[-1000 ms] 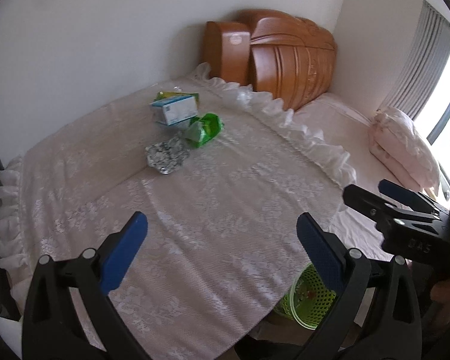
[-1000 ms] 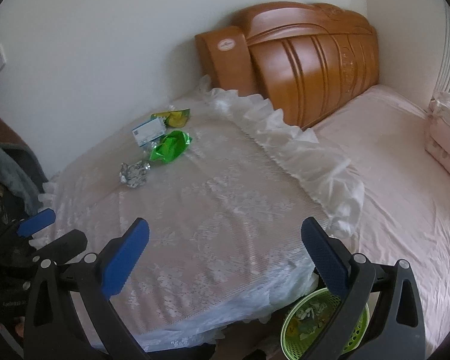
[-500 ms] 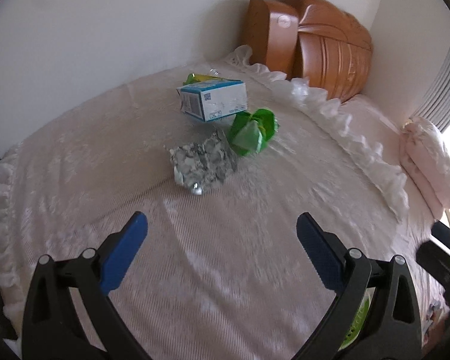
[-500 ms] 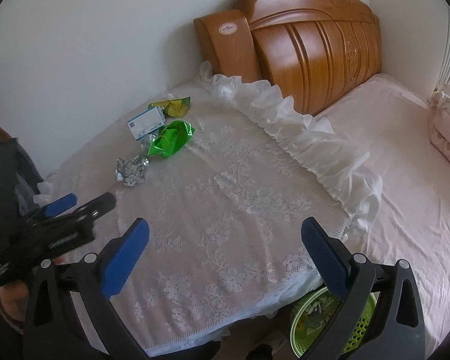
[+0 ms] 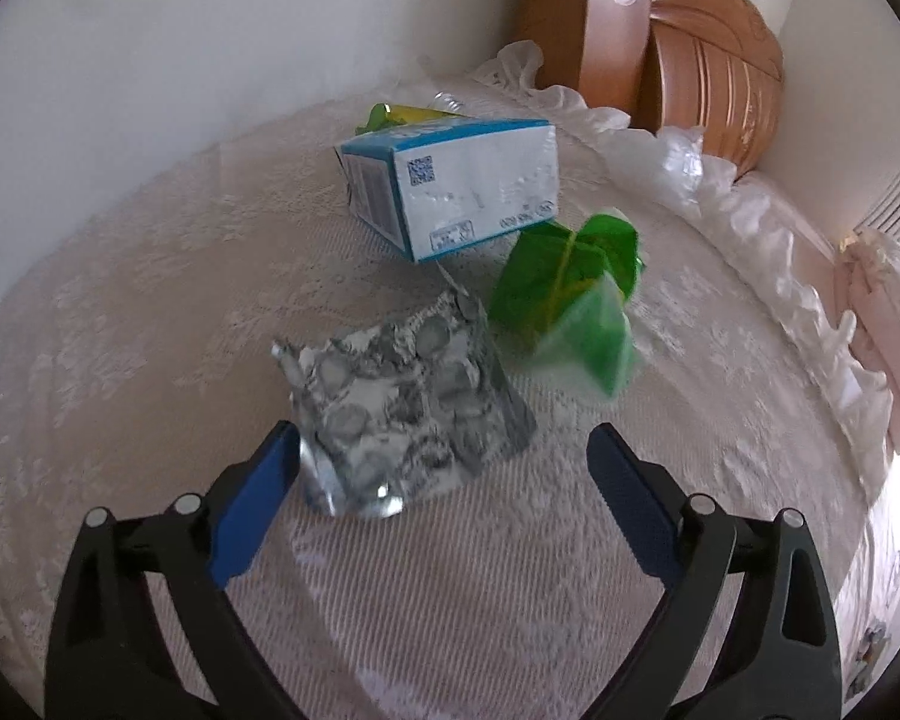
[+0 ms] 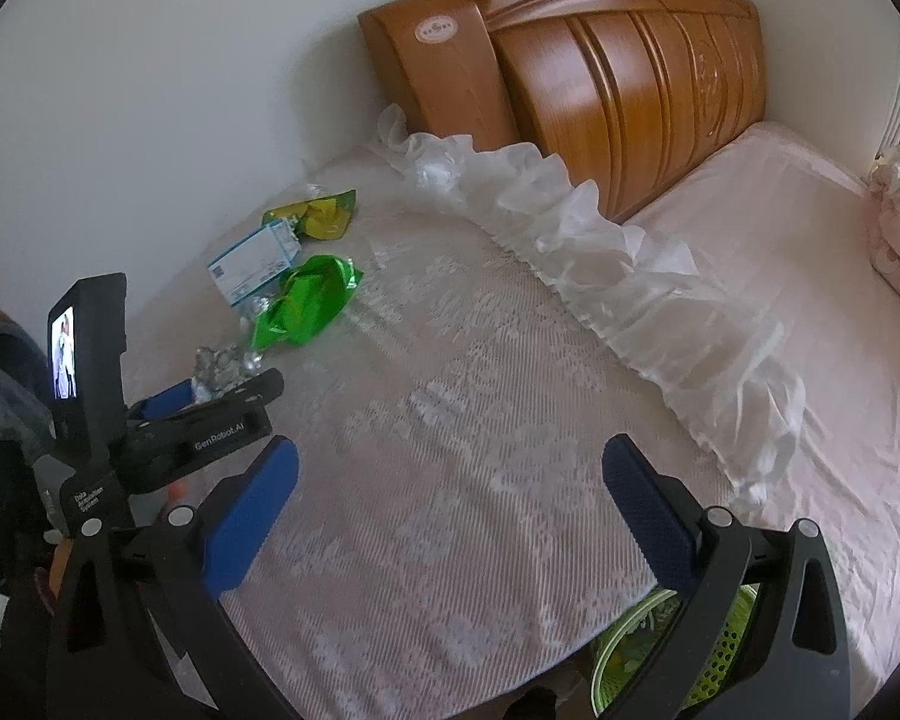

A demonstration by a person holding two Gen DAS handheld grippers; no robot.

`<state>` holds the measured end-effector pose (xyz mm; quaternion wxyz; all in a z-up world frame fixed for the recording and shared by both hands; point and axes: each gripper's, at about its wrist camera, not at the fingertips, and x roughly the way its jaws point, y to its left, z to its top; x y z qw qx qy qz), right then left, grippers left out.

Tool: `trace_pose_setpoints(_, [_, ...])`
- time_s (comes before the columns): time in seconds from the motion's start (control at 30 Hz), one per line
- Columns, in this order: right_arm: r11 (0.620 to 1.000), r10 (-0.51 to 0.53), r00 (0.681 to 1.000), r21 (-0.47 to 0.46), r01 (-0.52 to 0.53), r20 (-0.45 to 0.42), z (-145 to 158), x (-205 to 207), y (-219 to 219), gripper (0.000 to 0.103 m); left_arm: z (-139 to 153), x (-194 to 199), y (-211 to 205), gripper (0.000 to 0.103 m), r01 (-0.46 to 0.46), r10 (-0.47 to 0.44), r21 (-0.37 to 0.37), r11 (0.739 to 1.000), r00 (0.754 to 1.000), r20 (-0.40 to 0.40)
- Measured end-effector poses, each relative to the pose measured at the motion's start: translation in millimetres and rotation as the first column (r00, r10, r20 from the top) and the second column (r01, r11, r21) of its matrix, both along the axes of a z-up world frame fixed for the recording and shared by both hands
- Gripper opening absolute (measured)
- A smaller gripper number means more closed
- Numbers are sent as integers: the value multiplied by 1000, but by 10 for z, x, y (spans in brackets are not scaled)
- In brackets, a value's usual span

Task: Collect trash
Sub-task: 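Grasp the silver blister foil with the left tool while the right tool grasps the milk carton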

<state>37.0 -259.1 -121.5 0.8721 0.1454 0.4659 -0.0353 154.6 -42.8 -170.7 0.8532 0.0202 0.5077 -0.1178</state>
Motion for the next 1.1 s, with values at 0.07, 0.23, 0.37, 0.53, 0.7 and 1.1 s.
trace_pose_setpoints(0.07, [1000, 1, 1000, 5, -1, -4, -37, 79, -28, 101, -10, 58, 3, 81, 4, -4, -5, 1000, 1000, 0])
trace_pose_setpoints(0.23, [1000, 7, 1000, 17, -7, -10, -106, 222, -44, 101, -28, 117, 35, 67, 26, -27, -30, 999, 1000, -14])
trace_pose_setpoints(0.37, [999, 34, 999, 16, -34, -13, -137, 334, -6, 101, -14, 119, 103, 65, 19, -20, -45, 999, 1000, -11])
trace_pose_setpoints(0.53, [997, 74, 997, 12, -74, 3, -111, 478, 86, 101, 44, 79, 233, 64, 4, -4, -65, 998, 1000, -6])
trace_pose_setpoints(0.7, [985, 166, 985, 30, -168, 46, 23, 772, 259, 101, 204, -103, 406, 64, -11, 12, -60, 998, 1000, 20])
trace_pose_setpoints(1.1, [934, 328, 935, -101, -342, -133, -141, 2113, 1369, 101, 396, -354, 829, 64, -74, 78, -67, 995, 995, 56])
